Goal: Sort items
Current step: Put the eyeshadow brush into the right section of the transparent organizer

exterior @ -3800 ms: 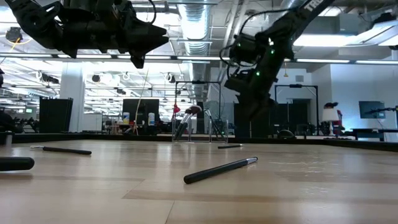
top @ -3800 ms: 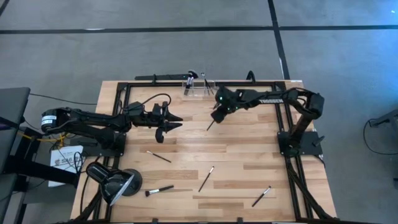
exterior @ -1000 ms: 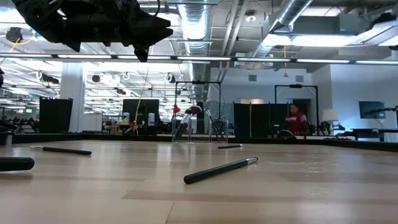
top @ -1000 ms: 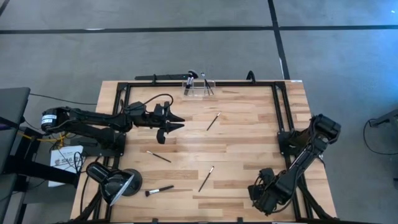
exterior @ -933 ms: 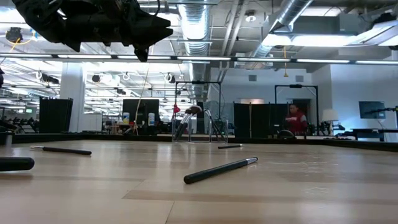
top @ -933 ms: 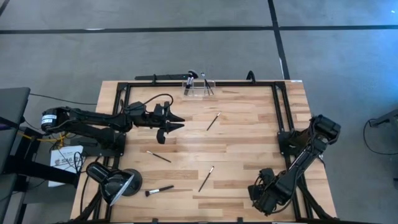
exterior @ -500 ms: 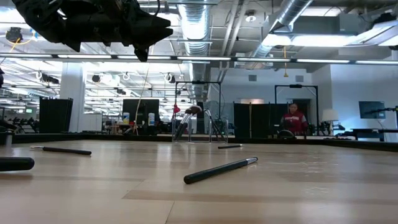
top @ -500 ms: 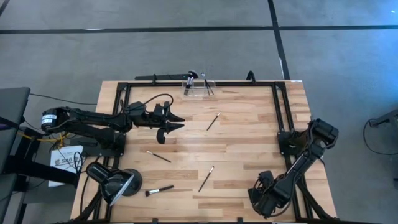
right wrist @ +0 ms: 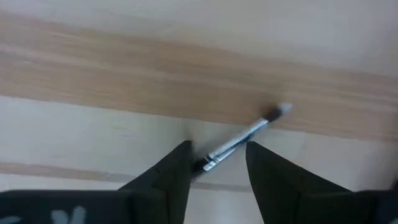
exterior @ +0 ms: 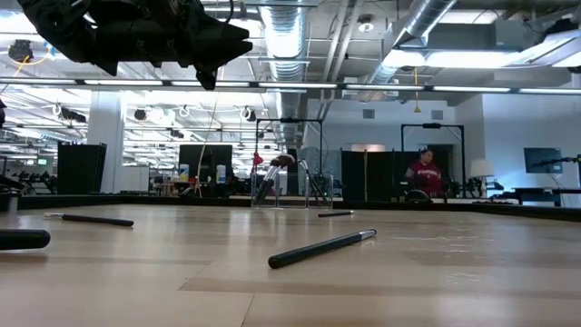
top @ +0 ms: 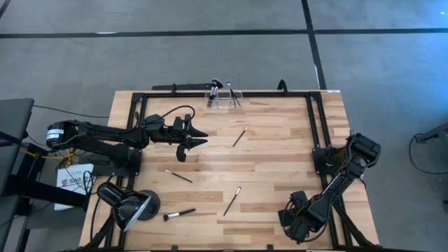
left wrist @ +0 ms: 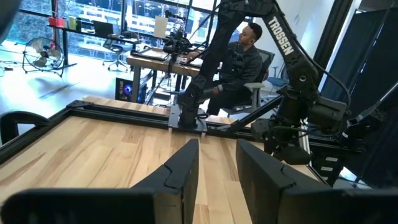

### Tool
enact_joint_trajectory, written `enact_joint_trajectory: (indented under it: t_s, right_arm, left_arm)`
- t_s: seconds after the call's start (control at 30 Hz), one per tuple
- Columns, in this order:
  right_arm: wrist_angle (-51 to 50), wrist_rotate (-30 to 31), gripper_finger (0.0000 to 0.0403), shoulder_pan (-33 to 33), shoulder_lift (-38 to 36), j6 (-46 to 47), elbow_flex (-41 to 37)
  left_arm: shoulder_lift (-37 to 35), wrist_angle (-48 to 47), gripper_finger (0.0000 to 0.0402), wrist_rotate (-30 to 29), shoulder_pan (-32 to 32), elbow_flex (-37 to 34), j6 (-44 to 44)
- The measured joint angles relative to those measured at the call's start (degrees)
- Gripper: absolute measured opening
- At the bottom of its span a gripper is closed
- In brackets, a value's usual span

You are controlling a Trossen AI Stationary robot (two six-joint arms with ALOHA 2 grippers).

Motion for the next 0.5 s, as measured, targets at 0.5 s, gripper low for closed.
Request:
enact_joint_trajectory:
  t_s: [0.5]
  right_arm:
    - [2.85, 2.51, 0.0100, -0.35, -0.19, -1.49, -2.24]
  left_arm:
    - [0.00, 0.01, 0.0104, 0.00, 0.00, 0.00, 0.14]
